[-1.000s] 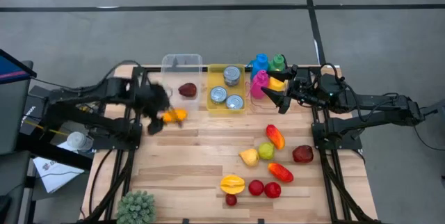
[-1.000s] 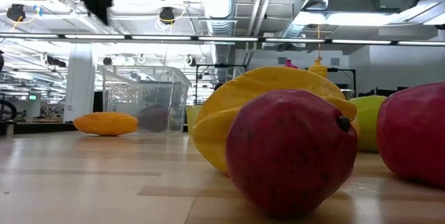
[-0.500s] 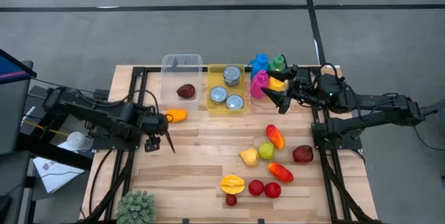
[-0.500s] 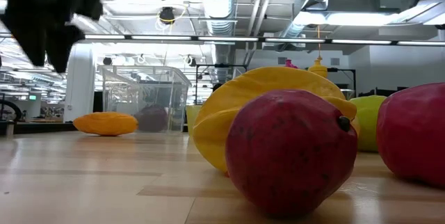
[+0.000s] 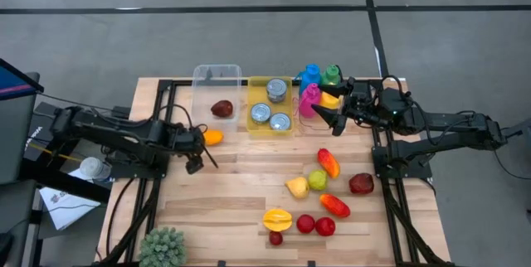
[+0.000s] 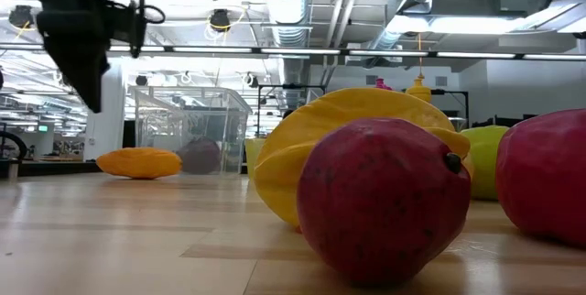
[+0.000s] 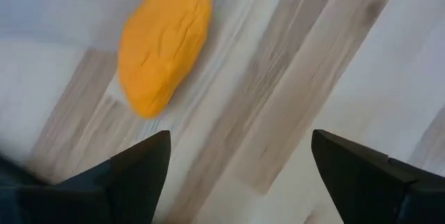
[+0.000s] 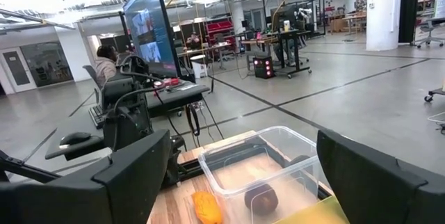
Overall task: Pick & Place Food Item
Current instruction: Put the yellow mango into the transparent container
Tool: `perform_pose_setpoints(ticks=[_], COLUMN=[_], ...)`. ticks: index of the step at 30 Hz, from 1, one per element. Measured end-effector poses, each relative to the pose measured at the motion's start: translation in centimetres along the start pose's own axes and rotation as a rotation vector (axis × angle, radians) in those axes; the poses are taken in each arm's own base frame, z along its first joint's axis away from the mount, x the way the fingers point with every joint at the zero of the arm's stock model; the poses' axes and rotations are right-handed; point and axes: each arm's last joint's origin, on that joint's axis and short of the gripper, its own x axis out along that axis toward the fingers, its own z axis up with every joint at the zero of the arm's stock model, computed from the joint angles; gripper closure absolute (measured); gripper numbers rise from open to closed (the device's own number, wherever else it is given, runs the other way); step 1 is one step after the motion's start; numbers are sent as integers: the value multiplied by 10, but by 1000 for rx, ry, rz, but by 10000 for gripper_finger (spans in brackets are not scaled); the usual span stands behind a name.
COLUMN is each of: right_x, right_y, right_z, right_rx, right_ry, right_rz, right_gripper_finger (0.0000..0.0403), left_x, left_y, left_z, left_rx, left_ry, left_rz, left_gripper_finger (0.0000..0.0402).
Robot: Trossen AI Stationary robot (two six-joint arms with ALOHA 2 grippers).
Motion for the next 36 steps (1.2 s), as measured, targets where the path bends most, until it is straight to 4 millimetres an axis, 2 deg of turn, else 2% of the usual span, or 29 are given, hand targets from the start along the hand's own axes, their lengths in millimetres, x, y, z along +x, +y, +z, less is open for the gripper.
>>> perform_pose_setpoints(ticks=[5, 8, 17, 30, 36], right_x=[0, 0, 0, 0, 0], right_y=[0, 0, 0, 0, 0], right_z=[-1, -1, -1, -1, -1], right_rx=[-3, -4, -12, 4, 21], right_ry=[12, 15, 14, 14, 14], right_rz=[-2, -2, -3, -2, -1], right_gripper_finger=[49, 49, 49, 49, 49], left_x=[10, 19, 46, 62, 70], left_y=[-5, -8, -20, -3, -2], left_z=[8, 12, 27, 29, 22], left_rx=[35, -12, -36, -97, -122], left_ry=[-24, 5, -23, 63, 125], left_rz=[52, 79, 146, 226, 130], left_gripper_finger=[84, 90, 92, 92, 92])
